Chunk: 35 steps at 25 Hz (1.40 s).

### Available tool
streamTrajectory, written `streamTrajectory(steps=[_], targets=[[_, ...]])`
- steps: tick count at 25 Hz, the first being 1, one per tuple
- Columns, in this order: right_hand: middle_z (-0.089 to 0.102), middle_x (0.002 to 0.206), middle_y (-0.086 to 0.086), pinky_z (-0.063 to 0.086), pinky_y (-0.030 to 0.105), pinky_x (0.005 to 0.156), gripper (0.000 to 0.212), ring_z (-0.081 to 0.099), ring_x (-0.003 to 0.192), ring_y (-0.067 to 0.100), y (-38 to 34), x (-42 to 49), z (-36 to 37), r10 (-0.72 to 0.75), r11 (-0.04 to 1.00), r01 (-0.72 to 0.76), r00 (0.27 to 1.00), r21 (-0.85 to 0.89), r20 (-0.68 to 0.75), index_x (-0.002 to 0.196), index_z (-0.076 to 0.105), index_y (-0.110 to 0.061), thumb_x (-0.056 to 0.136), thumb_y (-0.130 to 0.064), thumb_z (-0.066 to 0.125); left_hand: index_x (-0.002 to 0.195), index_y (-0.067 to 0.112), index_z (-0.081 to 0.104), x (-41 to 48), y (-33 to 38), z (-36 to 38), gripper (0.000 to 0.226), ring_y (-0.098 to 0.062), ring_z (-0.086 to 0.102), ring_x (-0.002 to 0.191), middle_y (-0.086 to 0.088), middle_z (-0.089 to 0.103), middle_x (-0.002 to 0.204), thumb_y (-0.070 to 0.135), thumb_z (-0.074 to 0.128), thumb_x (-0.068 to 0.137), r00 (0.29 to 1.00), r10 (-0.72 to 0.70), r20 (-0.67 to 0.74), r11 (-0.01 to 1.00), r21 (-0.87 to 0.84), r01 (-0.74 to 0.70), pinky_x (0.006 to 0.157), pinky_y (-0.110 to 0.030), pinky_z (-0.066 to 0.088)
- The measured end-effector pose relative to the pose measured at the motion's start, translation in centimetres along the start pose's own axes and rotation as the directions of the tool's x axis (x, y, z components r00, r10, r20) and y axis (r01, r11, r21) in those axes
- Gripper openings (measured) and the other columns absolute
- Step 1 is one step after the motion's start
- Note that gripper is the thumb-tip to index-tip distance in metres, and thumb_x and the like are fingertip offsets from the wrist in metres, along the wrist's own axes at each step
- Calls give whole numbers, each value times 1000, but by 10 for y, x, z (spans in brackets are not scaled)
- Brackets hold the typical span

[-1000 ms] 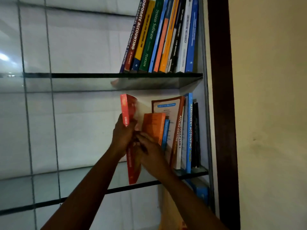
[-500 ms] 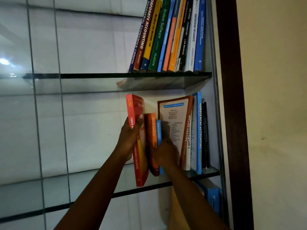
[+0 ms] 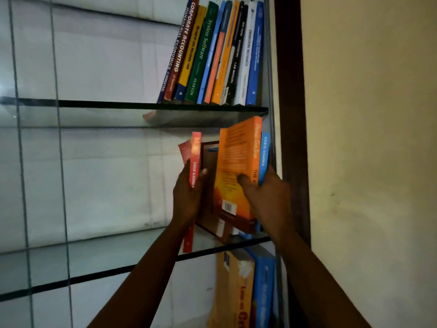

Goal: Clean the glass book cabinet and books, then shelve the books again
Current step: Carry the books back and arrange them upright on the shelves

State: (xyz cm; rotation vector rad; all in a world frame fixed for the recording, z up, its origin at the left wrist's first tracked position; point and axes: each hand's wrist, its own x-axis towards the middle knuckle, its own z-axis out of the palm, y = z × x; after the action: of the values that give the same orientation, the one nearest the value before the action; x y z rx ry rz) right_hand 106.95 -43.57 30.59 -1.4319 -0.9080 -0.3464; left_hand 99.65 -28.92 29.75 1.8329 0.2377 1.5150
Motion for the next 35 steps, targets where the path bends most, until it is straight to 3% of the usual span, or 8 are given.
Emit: streamTrajectory(steps=[2, 4, 6, 11, 19, 29, 32, 35], targets=[[66, 100, 0, 56, 32, 75, 40, 65, 79, 14, 9, -12, -20, 29, 1000, -29, 1000, -2, 11, 118, 54, -18, 84, -38, 63, 128, 28, 51, 2, -1, 26, 40, 5, 57, 96, 11, 61, 114, 46, 50, 92, 996, 74, 53, 987, 138, -80, 85, -13, 43], [61, 95, -7, 49, 10, 61, 39, 57, 66, -1, 14, -25, -40, 20, 999, -19, 1000, -38, 15, 120, 52, -18, 86, -34, 63, 133, 27, 48, 5, -9, 48, 53, -6, 58, 105, 4, 60, 123, 59, 43, 91, 994, 64, 91, 967, 242, -84, 90, -27, 49], [59, 92, -5, 41, 5, 52, 41, 49, 60, -4, 19, -36, -58, 40, 996, -40, 999, -82, 7, 122, 51, -17, 86, -34, 62, 138, 27, 41, 1, -9, 57, 64, -17, 56, 113, -1, 57, 129, 66, 40, 88, 997, 18, 75, 949, 312, -40, 96, -43, 48], [59, 91, -4, 37, 7, 53, 41, 51, 61, 1, 31, -55, -78, 66, 989, -58, 996, -133, 62, 119, 52, -17, 85, -38, 61, 148, 19, 21, -15, -5, 52, 85, -28, 45, 127, -9, 41, 144, 41, 68, 81, 994, -88, 57, 846, 531, 45, 99, -45, 40], [63, 107, -1, 45, 18, 72, 47, 54, 78, 6, 41, -60, -78, 100, 984, -81, 988, -156, 114, 123, 49, -18, 84, -42, 61, 147, 17, 23, -18, -5, 61, 61, -32, 52, 119, -13, 50, 135, 39, 46, 96, 994, -47, -100, 904, 420, 85, 98, -47, 41], [63, 108, 0, 45, 19, 74, 46, 63, 89, 13, 53, -54, -82, 113, 978, -87, 985, -188, 128, 122, 49, -16, 85, -42, 59, 138, 20, 38, -4, -20, 89, 66, -23, 57, 112, -6, 57, 125, 60, 45, 87, 994, -67, -83, 957, 278, 88, 92, -50, 49], [63, 103, -1, 45, 16, 71, 44, 59, 81, 10, 51, -57, -85, 97, 990, -80, 984, -119, 147, 122, 50, -17, 85, -38, 61, 139, 21, 37, -15, -4, 64, 59, -12, 48, 120, 5, 47, 135, 53, 49, 91, 994, -45, 96, 957, 289, 15, 98, -30, 46], [56, 89, -15, 44, 8, 63, 34, 56, 72, -1, 42, -67, -84, 81, 995, -90, 978, 35, 194, 116, 49, -27, 85, -31, 63, 138, 26, 39, -49, 14, 31, 39, 3, 49, 106, 13, 45, 128, 30, 42, 99, 981, -155, 114, 981, 139, 139, 89, -17, 40]])
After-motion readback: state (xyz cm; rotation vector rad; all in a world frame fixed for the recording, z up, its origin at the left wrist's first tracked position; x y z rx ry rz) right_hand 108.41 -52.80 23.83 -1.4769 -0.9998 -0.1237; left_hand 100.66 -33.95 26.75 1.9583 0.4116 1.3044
